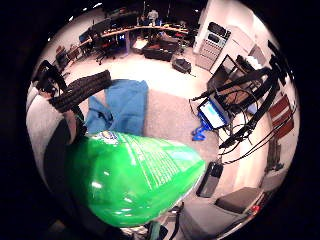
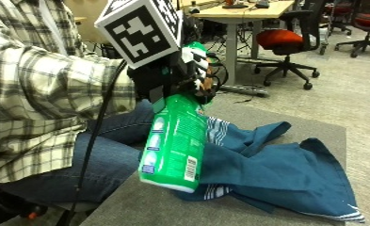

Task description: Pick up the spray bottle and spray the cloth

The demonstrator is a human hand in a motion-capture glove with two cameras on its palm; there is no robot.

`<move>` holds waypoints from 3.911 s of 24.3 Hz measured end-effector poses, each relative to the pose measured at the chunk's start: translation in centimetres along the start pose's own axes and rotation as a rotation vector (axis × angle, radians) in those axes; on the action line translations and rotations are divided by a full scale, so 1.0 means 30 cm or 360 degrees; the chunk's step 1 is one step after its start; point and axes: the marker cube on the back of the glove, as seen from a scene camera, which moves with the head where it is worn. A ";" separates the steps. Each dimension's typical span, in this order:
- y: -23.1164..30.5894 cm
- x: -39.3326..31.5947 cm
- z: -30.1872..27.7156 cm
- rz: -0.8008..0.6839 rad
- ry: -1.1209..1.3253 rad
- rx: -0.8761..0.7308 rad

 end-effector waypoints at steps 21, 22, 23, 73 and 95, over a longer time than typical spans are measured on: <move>0.056 -0.214 0.271 -0.0598 0.0782 -0.0572; 0.064 -0.221 0.282 -0.0628 0.0819 -0.0586; 0.071 -0.226 0.294 -0.0656 0.0854 -0.0598; 0.024 -0.077 0.063 0.0058 -0.0444 -0.0166; -0.089 -0.241 0.017 0.0047 -0.1488 0.0140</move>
